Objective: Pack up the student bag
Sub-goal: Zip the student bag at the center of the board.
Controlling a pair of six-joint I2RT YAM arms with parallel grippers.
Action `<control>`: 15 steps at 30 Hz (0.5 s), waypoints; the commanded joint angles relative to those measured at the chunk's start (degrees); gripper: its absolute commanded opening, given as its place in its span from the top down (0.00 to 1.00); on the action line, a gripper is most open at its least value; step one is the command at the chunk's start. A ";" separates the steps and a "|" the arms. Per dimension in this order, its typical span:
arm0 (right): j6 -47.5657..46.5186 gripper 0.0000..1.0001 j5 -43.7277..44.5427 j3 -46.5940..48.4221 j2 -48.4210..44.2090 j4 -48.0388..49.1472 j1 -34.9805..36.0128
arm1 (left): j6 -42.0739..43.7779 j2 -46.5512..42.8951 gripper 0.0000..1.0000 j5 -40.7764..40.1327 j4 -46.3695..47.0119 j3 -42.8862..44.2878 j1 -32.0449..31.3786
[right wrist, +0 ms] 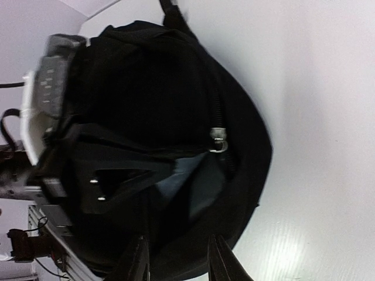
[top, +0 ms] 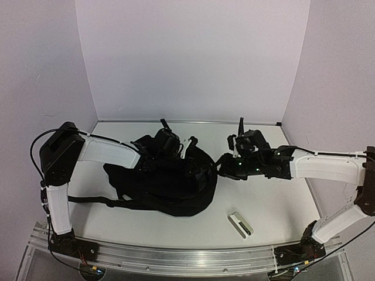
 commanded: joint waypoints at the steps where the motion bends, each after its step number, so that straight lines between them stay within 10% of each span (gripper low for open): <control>1: 0.78 0.72 1.78 4.25 1.97 -2.93 1.97 | 0.87 0.31 0.97 2.93 3.55 1.96 0.32; 15: 0.82 0.80 9.15 10.09 11.06 -6.09 1.51 | 1.13 -0.15 0.98 4.12 3.57 1.45 0.32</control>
